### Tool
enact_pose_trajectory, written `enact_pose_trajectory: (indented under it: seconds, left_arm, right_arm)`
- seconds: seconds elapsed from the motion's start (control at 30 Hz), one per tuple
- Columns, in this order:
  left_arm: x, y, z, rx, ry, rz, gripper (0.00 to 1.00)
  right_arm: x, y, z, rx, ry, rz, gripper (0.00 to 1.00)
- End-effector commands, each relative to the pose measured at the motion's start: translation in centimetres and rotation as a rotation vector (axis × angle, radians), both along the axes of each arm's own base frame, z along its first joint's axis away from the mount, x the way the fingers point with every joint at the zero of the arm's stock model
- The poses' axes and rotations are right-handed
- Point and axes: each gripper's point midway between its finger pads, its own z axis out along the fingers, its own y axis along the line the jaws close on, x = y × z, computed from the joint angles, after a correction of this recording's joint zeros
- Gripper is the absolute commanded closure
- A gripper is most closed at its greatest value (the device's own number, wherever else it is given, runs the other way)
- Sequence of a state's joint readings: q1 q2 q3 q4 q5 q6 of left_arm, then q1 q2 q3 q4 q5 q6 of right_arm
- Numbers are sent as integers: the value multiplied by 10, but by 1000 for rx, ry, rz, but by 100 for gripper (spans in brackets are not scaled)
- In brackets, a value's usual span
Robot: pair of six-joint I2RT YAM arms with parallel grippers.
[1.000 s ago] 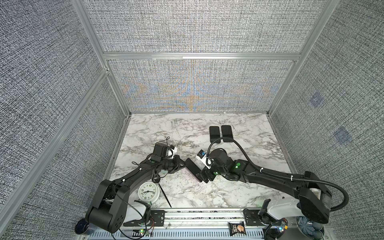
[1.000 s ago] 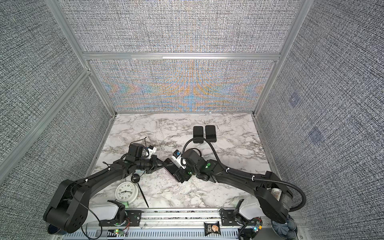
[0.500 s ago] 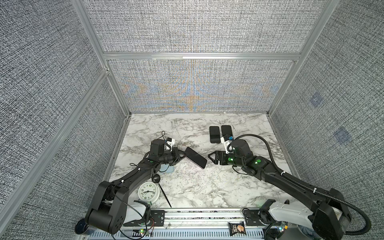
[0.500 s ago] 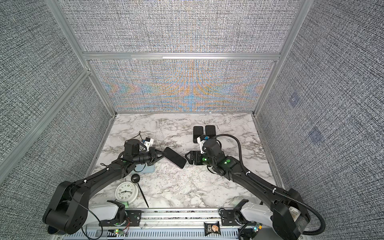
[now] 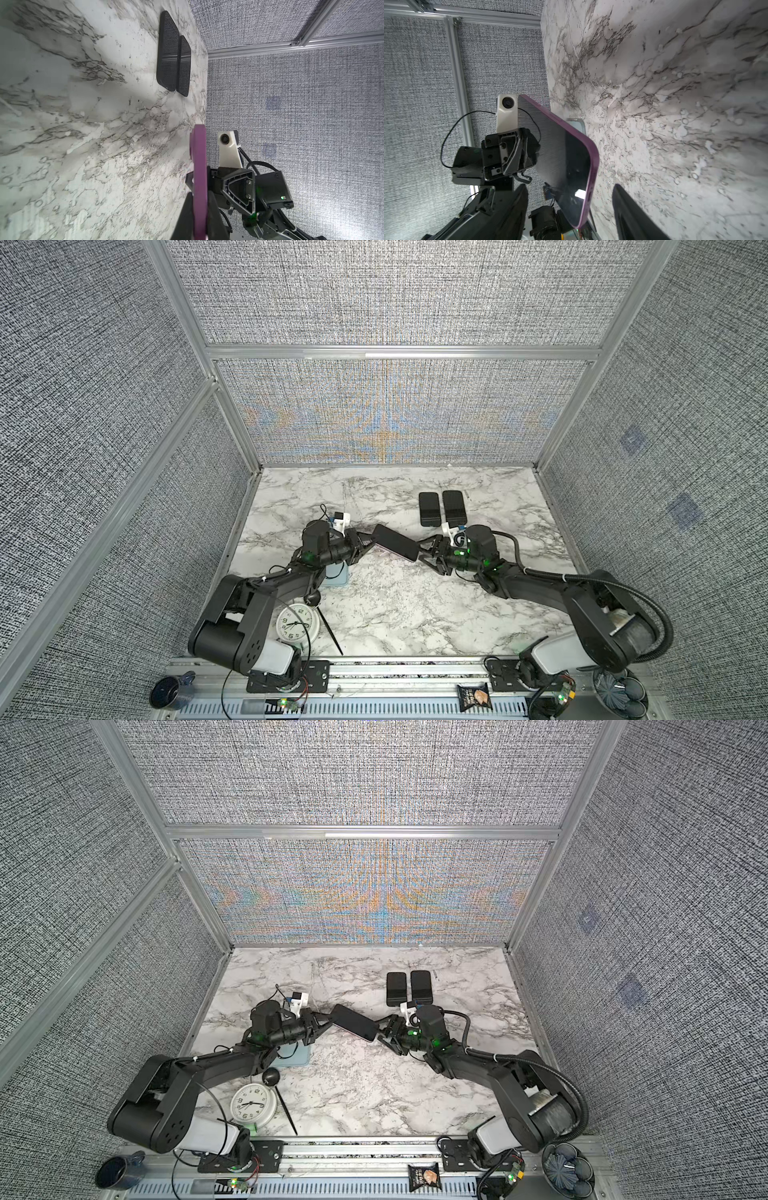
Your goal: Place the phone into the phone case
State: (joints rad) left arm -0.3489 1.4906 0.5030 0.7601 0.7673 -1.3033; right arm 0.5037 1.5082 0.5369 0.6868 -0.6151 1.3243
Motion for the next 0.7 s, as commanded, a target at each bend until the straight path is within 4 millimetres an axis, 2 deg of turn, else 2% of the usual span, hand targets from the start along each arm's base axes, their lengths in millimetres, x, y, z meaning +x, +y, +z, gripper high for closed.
enact_pose_trajectory:
  seconds: [0.0, 0.27, 0.4, 0.67]
  left_arm:
    - [6, -5, 36, -122, -117, -12, 100]
    - [13, -7, 40, -215, -141, -4, 100]
    - [15, -8, 40, -251, -146, -3, 100]
    - [12, -8, 39, -239, -154, -7, 100]
  right_arm:
    - [6, 9, 36, 147, -85, 19, 40]
    - [19, -4, 33, 185, -106, -39, 68]
    - [24, -10, 35, 185, -119, -52, 73]
    - [31, -8, 42, 187, -141, -46, 80]
